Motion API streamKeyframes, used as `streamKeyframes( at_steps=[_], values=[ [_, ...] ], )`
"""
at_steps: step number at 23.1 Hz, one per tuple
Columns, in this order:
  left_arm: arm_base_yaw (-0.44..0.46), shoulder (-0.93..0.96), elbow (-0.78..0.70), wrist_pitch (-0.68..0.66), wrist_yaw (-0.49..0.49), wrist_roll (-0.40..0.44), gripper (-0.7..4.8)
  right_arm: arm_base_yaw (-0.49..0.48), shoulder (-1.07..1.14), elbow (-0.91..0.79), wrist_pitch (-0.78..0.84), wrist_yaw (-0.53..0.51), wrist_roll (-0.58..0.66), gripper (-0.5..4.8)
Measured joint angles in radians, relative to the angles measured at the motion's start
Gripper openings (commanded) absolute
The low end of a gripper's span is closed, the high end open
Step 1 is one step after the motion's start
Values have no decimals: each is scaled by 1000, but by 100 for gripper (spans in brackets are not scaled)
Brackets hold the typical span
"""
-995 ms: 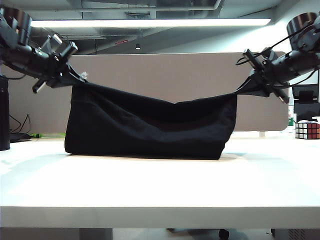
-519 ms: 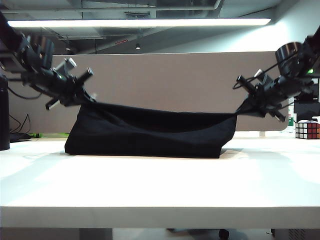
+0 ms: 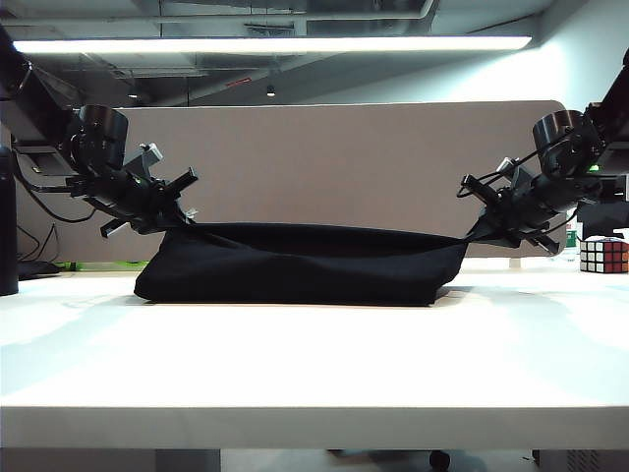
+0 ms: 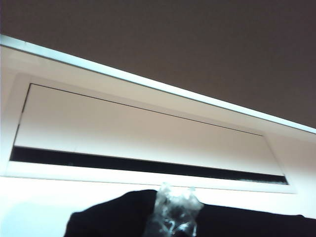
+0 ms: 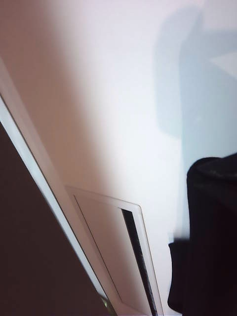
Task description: Fold the bottom side of the T-shirt horizontally towards the center, about one-third of the way, then fold the sleeve back towards the center, creating a straight line along the edge of the T-shirt, and finally fold the bottom of the T-shirt up towards the top, creating a neat rectangle.
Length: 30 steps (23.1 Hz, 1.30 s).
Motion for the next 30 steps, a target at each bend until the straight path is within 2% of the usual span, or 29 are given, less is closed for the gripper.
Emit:
streamKeyframes(
  at_steps=[1, 2, 3, 4, 5, 6, 9, 12, 14, 16, 17, 19, 22, 24, 28, 30],
  values=[
    [-1, 1, 0, 1, -10, 0, 5, 0, 0, 0, 0, 13, -5, 1],
    [-1, 2, 1, 4, -13, 2, 93, 1, 0, 0, 1, 29, -11, 61],
    [-1, 7, 1, 22, -14, 16, 194, 2, 0, 0, 11, 39, -31, 160],
    [-2, 8, 1, 26, -23, 20, 252, 3, 0, 0, 21, 47, -51, 237],
    [1, 8, 1, 34, -31, 27, 256, 1, -1, 0, 27, 58, -61, 299],
    [5, 8, 1, 43, -36, 40, 256, -3, 0, 1, 27, 62, -64, 317],
    [6, 8, 3, 42, -37, 42, 256, -8, 0, 2, 26, 81, -68, 329],
    [6, 8, 3, 31, -24, 45, 254, -8, -1, 2, 22, 81, -71, 328],
    [14, 4, 3, -2, 28, 44, 236, -14, -5, 2, -3, 60, -71, 323],
    [34, -18, 2, -85, 98, 44, 150, -33, -24, 2, -61, -8, -71, 303],
    [47, -31, 2, -113, 117, 45, 85, -42, -38, 1, -90, -35, -71, 211],
    [86, -74, 2, -129, 177, 56, -5, -65, -95, 2, -153, -89, -83, -14],
    [134, -161, -34, -137, 263, 71, -6, -81, -190, 2, -245, -162, -183, -3],
    [148, -230, -95, -150, 267, 104, -6, -82, -242, 2, -314, -164, -238, -3],
    [165, -432, -328, -183, 247, 201, -6, -83, -380, -54, -405, -159, -323, -3],
    [183, -587, -497, -171, 206, 248, -6, -79, -507, -182, -383, -155, -341, -3]
  ],
)
